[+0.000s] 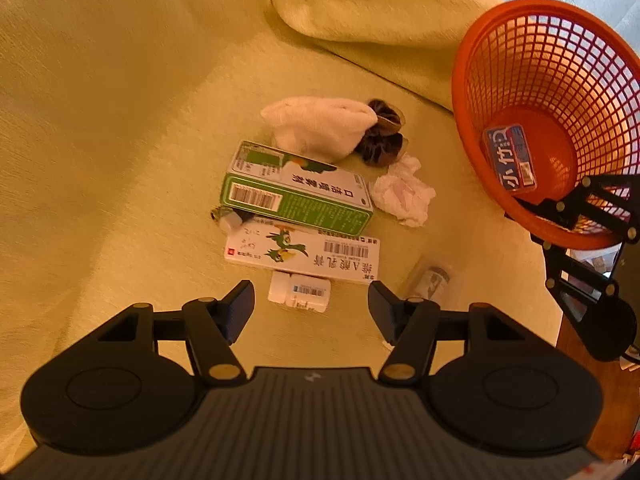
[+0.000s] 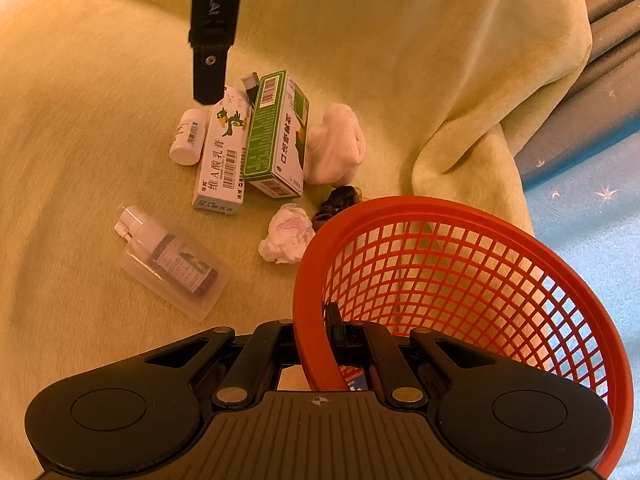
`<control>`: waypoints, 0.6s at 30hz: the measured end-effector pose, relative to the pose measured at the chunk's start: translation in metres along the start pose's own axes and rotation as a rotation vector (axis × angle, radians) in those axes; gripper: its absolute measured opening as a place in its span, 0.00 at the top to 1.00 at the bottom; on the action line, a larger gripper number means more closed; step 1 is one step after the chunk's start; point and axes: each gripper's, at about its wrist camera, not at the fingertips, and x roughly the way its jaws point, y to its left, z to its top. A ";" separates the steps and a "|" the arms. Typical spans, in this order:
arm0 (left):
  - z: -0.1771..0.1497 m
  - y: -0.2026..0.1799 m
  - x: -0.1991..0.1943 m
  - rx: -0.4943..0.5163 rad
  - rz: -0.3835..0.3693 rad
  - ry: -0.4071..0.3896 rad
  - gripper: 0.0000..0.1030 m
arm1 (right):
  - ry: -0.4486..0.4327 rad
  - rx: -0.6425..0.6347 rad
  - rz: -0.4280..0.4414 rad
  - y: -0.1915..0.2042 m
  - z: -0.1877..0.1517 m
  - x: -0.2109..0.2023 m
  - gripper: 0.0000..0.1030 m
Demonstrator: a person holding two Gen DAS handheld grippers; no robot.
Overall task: Organize objects
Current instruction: 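Move the left tool to the small bottle in its clear case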
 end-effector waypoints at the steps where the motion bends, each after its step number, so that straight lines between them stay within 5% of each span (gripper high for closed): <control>1: -0.001 -0.001 0.001 0.004 -0.005 0.001 0.44 | 0.000 0.000 0.000 0.000 0.000 0.000 0.99; 18: -0.017 -0.054 0.047 0.174 -0.188 0.036 0.44 | 0.000 -0.001 0.000 0.003 0.001 -0.001 0.99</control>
